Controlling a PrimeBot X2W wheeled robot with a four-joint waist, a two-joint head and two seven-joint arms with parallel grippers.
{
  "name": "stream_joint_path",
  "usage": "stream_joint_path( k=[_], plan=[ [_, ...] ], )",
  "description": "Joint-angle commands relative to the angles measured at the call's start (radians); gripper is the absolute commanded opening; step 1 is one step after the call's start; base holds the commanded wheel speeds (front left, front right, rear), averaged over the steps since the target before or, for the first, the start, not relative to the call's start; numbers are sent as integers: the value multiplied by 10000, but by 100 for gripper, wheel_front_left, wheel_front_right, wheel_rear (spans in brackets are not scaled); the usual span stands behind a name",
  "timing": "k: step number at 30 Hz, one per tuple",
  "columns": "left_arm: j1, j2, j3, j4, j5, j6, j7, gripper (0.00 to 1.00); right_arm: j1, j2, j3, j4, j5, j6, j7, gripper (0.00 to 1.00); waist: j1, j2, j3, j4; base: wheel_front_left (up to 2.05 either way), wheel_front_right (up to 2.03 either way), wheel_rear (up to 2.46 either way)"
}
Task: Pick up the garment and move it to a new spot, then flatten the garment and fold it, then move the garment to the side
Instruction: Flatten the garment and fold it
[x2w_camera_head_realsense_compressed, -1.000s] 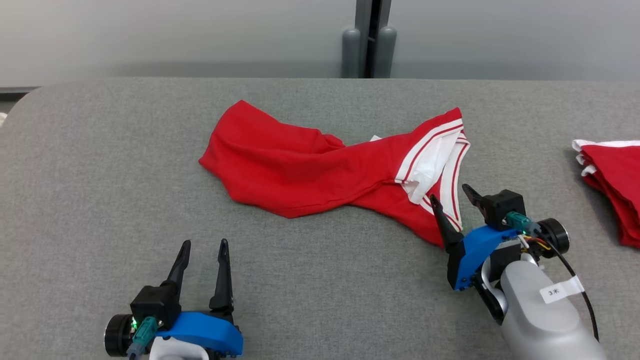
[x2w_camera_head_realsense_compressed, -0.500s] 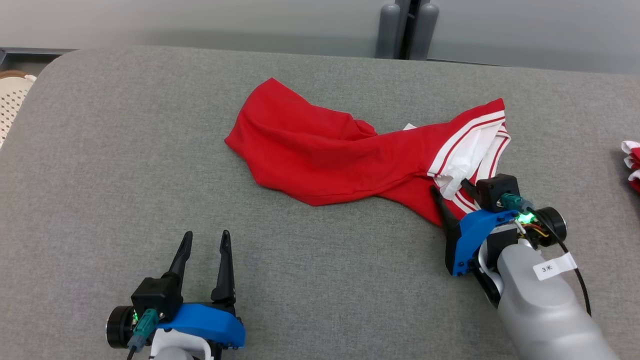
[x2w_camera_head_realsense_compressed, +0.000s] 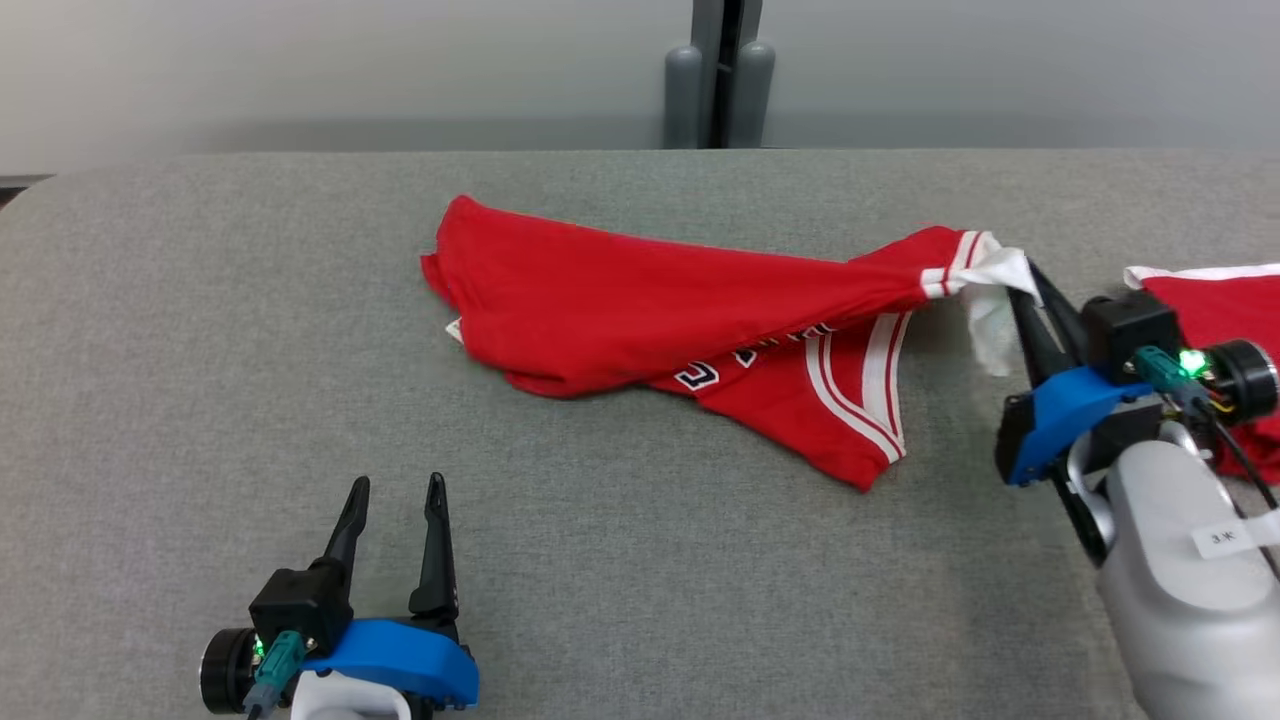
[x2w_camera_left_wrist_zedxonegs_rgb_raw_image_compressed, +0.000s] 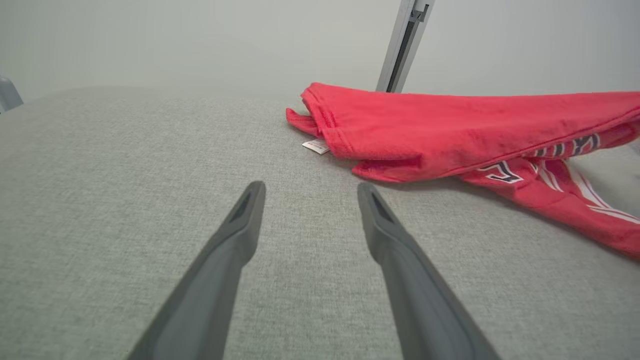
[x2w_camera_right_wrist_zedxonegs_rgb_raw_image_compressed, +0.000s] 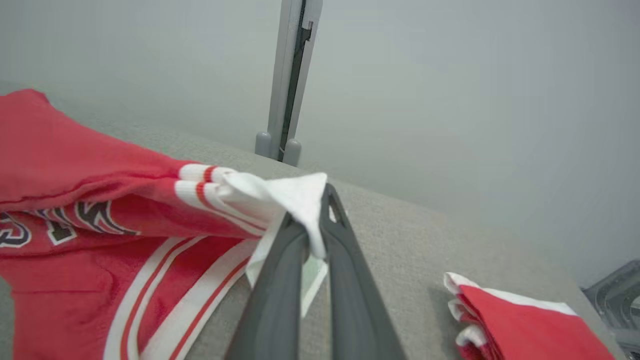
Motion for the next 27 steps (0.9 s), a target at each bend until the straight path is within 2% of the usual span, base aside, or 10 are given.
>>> stream_joint_path(
  k=[1,4,8,13,18,19,20,21,27],
  plan=[
    [24,-5,48,-33,58,10,-46,100,259,-157,-78,-211,-85,-3,-50,0,0,0,-176,-190,0,0,0],
    [168,-5,105,-44,86,-3,-46,100,931,-495,-443,-1480,-550,-3,64,0,0,0,-327,-371,0,0,0],
    [223,-4,88,-66,73,-9,-47,100,2396,-641,-842,-3319,-1136,-1,1017,0,0,0,-423,-432,0,0,0],
    [246,-4,145,-79,101,-35,-46,100,4572,-54,-434,-4995,-992,-3,2278,0,0,0,-436,-320,0,0,0],
    [180,-5,191,-58,144,-65,-46,100,5738,471,670,-5263,-329,-3,2829,2,0,0,-434,-222,0,0,0],
    [168,-5,196,-57,150,-72,-46,100,5852,559,845,-5224,-163,-1,2902,28,0,0,-442,-214,0,0,0],
    [159,-5,204,-54,157,-76,-46,100,5910,621,1011,-5198,-5,-1,2931,67,0,0,-450,-212,0,0,0],
    [155,-5,214,-48,166,-79,-46,100,5890,653,1090,-5242,149,-3,2886,100,0,0,-463,-215,0,0,0],
    [238,-5,267,-29,207,-99,-46,100,5617,751,1092,-5790,508,-1,2540,100,0,0,-638,-302,0,0,0]
  ],
)
